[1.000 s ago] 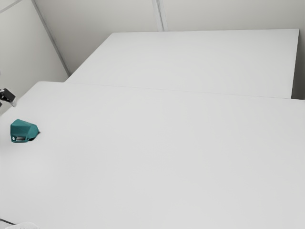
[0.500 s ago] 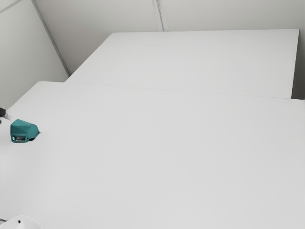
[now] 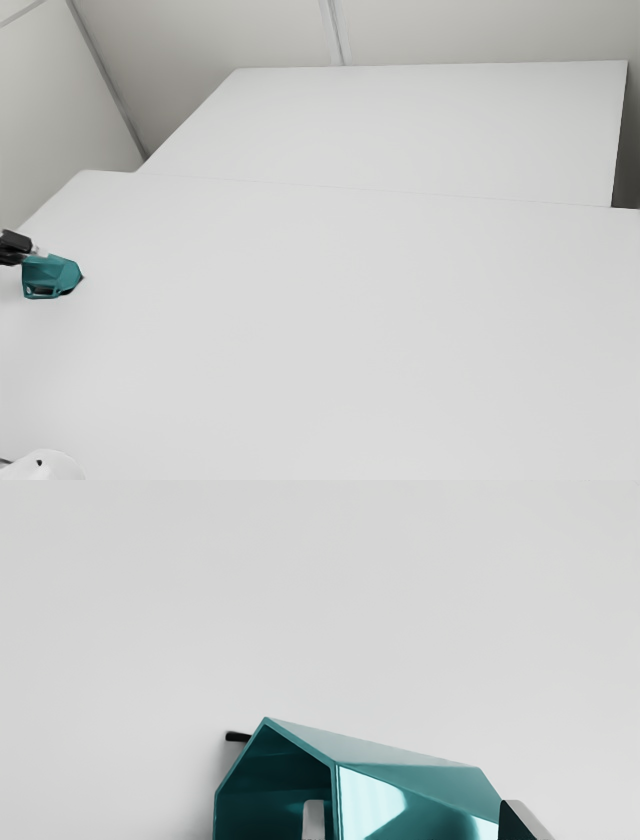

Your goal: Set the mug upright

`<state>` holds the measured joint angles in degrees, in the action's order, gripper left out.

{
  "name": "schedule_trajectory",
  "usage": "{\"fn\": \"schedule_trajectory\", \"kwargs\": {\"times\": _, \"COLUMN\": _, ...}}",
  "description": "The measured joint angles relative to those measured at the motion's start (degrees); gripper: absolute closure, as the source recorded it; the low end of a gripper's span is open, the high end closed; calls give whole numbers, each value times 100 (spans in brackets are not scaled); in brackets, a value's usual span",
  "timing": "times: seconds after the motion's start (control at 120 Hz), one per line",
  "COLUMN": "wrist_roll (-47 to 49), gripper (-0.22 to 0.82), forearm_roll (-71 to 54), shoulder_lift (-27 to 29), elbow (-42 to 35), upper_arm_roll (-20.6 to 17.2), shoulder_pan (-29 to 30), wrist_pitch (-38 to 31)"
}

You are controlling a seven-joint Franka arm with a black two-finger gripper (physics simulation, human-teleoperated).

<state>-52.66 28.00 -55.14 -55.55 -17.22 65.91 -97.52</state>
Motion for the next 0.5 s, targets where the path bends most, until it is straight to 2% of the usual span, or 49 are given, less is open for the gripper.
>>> {"fn": "schedule_trajectory", "kwargs": {"times": 0.075, "wrist_roll": 3, "gripper": 47, "forearm_roll": 109, "shoulder_lift": -14, "elbow": -8, "upper_arm_roll": 5, "shoulder_pan": 26, "wrist_pitch": 72}}
{"fn": "schedule_trajectory", "kwargs": {"times": 0.217, "wrist_roll": 27, "gripper": 61, "forearm_roll": 301, "shoulder_lift": -29, "elbow": -29, "upper_arm_roll": -3, "shoulder_pan": 64, "wrist_pitch": 201}}
{"fn": "schedule_trajectory", "kwargs": {"times": 0.5, "wrist_roll": 67, "gripper": 75, "forearm_roll": 629, "shoulder_lift": -28, "elbow": -47, "upper_arm_roll": -105, "shoulder_pan": 64, "wrist_pitch": 357}}
